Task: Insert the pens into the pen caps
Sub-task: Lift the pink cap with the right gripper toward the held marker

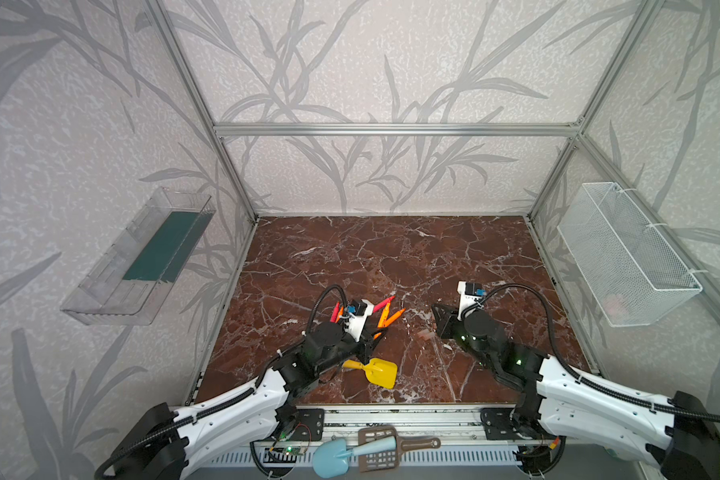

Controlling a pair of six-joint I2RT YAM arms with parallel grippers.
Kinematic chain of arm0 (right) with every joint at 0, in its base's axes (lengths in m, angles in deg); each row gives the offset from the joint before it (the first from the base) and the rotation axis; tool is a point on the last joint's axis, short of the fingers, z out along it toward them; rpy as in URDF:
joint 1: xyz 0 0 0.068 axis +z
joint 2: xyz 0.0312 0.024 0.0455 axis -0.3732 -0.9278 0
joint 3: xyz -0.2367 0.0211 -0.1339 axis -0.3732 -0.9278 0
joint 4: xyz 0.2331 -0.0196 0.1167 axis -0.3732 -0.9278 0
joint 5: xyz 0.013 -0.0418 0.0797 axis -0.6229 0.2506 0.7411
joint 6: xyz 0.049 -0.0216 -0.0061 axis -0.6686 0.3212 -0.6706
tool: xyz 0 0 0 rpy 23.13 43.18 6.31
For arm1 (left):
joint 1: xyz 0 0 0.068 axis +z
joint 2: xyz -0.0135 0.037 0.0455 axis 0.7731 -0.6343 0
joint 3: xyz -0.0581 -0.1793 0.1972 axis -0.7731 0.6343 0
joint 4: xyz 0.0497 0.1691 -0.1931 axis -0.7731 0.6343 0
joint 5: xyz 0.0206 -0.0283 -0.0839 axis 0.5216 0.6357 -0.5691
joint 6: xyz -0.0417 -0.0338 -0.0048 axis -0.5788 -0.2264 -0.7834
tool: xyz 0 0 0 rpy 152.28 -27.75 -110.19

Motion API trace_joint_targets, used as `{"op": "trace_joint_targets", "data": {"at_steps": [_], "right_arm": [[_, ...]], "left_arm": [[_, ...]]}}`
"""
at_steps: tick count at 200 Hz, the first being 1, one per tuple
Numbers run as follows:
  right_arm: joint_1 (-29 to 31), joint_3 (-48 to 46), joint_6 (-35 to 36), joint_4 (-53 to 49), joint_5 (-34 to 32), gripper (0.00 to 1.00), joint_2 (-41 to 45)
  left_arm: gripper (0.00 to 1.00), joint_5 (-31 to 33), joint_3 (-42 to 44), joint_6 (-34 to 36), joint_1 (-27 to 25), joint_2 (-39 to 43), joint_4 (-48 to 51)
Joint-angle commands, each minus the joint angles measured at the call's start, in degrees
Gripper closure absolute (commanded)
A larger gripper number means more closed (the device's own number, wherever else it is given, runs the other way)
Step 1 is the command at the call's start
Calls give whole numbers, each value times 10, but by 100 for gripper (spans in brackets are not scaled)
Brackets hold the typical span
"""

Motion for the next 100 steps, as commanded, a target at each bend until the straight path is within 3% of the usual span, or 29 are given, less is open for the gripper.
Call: {"op": "trace_joint_targets", "data": {"at_steps": [1, 65, 100], "right_arm": [[-3, 32, 69, 120, 33, 100, -16], [-2, 29, 147, 248, 29, 100, -33], [-2, 49, 162, 259, 39, 100, -52]], "left_arm": [[100, -18, 2, -10, 2, 12, -6], [100, -38, -17, -27, 3, -38, -41], [100, -34, -13, -41, 3, -38, -57]]}}
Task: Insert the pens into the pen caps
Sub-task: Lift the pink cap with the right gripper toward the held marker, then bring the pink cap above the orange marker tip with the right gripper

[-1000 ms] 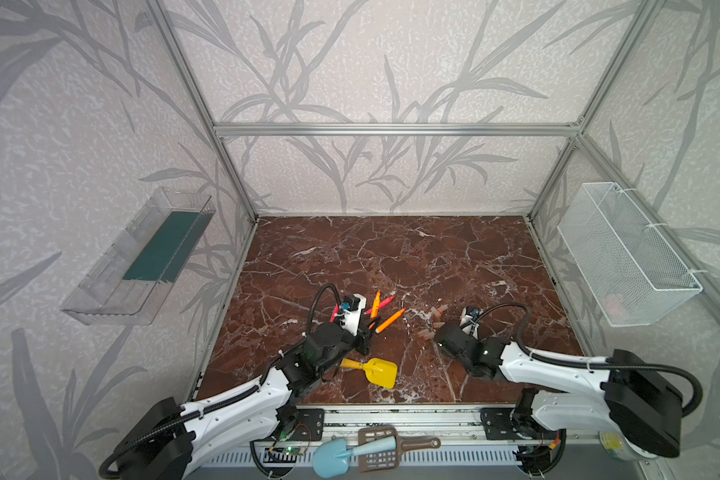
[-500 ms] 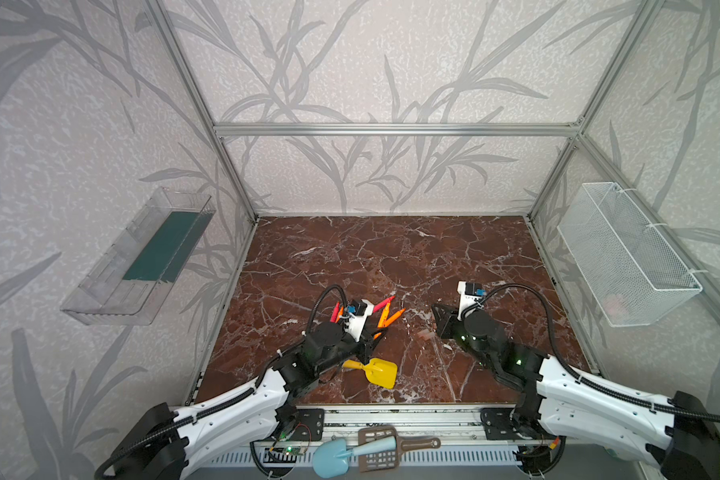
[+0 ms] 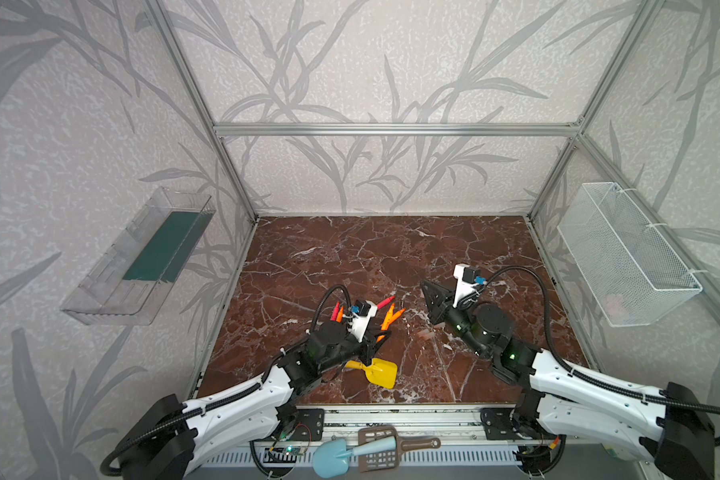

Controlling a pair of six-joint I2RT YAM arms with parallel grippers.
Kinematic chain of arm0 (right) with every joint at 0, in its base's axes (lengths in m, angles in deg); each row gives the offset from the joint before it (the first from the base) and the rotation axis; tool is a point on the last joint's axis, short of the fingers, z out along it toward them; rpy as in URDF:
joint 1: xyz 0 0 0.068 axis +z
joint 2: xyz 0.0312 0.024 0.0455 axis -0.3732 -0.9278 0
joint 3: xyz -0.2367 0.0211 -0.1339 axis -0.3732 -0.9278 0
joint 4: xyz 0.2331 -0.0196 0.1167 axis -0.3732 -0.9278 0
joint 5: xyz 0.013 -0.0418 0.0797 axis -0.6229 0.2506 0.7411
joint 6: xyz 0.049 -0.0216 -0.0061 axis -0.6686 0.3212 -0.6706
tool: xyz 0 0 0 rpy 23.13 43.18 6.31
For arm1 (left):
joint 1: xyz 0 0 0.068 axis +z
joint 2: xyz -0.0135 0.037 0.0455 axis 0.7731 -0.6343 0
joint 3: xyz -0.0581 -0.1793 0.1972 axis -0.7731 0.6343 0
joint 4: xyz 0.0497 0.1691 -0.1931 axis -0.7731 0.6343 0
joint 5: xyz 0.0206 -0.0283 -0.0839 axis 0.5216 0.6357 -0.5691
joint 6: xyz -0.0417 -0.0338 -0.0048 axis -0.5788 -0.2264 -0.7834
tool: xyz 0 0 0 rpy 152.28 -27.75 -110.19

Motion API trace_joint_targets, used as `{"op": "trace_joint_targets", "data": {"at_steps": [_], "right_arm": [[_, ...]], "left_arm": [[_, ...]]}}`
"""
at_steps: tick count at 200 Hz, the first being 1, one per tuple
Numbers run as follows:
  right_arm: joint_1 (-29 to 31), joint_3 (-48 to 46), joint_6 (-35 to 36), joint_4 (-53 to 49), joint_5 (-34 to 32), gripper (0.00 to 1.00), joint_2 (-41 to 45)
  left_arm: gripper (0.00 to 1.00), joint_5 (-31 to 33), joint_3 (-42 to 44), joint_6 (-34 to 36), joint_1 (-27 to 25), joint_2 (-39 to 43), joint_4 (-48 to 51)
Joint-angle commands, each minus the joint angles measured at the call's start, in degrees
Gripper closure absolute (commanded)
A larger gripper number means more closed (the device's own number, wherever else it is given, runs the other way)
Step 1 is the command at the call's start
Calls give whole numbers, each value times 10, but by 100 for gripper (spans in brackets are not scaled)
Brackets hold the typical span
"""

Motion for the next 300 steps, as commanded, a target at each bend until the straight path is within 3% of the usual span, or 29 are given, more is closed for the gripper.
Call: {"op": "trace_joint_targets", "data": {"at_steps": [1, 86, 300], "right_arm": [[-2, 27, 33, 48, 8, 100, -16], [0, 76, 14, 100, 78, 100, -116], [38, 47, -20, 190, 71, 100, -159]], "left_arm": [[100, -5, -13, -15, 2, 5, -32], [100, 10, 1, -19, 3, 46, -19], [100, 20, 7, -29, 3, 61, -22]]}}
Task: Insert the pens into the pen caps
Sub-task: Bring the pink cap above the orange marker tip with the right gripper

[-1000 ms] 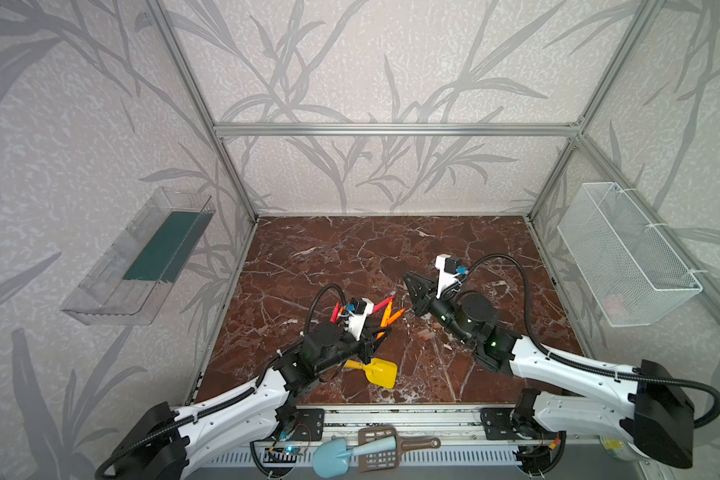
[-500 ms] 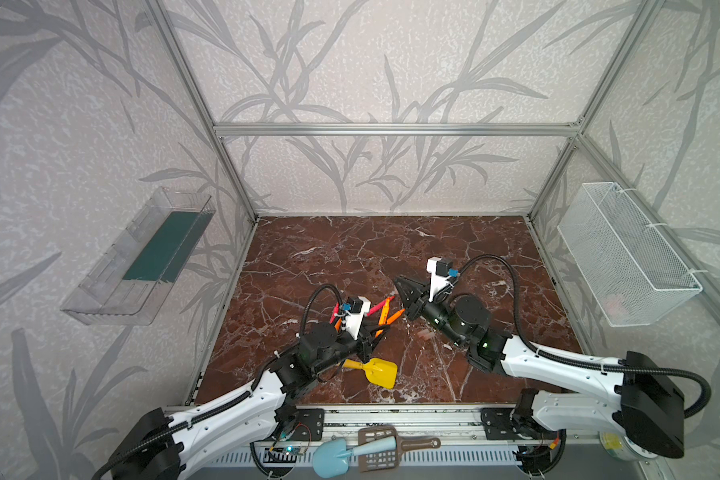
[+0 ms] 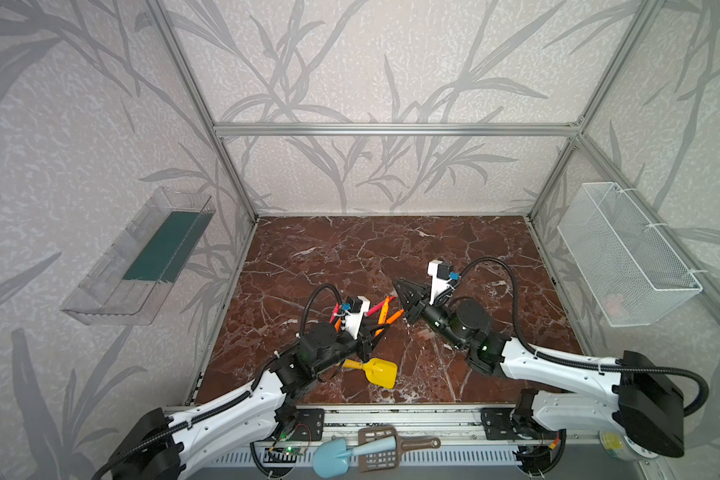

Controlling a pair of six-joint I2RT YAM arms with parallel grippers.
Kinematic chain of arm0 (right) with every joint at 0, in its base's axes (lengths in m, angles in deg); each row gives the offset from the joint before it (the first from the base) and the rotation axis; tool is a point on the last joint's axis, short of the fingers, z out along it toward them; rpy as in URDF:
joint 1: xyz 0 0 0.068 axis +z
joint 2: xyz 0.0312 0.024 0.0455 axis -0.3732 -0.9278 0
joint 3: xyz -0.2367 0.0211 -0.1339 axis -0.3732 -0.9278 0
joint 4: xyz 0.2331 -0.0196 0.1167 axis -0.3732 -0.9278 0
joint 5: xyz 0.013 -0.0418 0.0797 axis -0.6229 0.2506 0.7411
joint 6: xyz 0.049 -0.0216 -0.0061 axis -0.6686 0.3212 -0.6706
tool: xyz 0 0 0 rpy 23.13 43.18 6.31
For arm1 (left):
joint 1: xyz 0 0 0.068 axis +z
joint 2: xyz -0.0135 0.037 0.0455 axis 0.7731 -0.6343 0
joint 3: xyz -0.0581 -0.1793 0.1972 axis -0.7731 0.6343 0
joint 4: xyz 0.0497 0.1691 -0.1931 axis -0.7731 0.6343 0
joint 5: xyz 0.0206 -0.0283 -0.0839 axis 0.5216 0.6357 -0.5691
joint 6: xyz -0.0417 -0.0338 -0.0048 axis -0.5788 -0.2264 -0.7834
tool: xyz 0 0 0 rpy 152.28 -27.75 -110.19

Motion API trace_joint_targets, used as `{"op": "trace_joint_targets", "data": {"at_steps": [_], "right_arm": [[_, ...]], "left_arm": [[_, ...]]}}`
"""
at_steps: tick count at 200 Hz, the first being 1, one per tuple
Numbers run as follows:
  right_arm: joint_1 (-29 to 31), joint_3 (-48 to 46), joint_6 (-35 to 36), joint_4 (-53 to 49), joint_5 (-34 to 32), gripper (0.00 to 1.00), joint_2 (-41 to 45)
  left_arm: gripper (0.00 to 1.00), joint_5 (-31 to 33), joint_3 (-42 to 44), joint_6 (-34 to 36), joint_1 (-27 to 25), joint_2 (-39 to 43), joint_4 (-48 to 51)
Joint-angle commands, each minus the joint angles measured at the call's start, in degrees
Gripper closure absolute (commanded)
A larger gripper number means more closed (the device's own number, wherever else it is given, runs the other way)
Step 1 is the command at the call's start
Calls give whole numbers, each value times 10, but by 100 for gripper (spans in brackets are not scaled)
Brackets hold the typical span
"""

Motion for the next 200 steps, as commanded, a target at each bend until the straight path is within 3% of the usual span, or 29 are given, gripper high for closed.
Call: {"op": "trace_joint_targets", "data": {"at_steps": [1, 68, 200], "right_arm": [[4, 6, -6, 33, -6, 100, -18], [6, 35, -23, 55, -8, 100, -82], [7, 37, -14, 56, -22, 100, -66]], "left_arm": [[100, -7, 7, -8, 3, 3, -14], [100, -3, 9, -7, 3, 6, -11], [100, -3, 6, -4, 3, 6, -5]]}}
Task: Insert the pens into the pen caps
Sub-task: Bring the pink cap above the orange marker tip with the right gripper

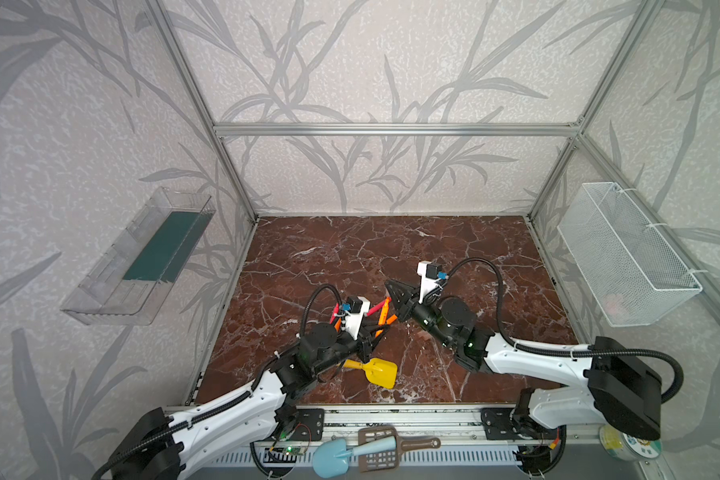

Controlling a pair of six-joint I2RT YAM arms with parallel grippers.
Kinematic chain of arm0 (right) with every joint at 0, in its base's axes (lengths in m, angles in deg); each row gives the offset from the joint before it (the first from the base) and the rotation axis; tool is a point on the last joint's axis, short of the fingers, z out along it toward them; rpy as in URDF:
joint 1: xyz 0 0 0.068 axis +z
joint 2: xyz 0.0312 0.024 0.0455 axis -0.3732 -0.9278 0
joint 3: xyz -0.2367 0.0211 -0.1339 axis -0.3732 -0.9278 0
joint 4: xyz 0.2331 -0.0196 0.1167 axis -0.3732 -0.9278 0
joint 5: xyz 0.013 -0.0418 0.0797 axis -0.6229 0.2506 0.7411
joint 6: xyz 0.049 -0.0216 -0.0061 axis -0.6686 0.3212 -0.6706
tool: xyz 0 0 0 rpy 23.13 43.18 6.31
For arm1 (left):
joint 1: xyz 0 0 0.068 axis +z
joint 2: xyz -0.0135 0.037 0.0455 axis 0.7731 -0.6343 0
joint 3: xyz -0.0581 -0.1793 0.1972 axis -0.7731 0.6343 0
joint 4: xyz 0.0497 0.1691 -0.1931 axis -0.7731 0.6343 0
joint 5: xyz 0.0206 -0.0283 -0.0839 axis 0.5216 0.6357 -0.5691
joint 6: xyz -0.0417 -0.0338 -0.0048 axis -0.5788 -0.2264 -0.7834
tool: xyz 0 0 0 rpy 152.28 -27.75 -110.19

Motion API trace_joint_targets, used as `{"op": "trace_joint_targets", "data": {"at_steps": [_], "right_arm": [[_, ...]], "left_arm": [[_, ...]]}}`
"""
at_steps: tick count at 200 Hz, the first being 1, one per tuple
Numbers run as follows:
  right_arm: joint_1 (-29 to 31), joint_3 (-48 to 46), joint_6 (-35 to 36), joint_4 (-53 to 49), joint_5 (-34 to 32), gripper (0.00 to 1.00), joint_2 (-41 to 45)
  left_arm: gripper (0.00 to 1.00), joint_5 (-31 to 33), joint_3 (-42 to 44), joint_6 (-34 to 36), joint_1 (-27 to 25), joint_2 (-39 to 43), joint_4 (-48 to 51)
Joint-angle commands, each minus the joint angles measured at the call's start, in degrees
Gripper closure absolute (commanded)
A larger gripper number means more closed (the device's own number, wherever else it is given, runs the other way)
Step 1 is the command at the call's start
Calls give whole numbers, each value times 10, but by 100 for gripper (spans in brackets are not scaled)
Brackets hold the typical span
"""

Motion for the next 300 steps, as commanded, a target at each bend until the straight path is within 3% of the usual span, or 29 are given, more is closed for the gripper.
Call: {"op": "trace_joint_targets", "data": {"at_steps": [1, 171, 300], "right_arm": [[4, 22, 5, 23, -7, 100, 9], [8, 40, -3, 6, 18, 100, 22], [10, -19, -34, 75, 3, 100, 1]], "left_arm": [[100, -3, 5, 2, 2, 6, -5], [100, -1, 3, 2, 2, 6, -4], [100, 10, 9, 1, 2, 23, 5]]}}
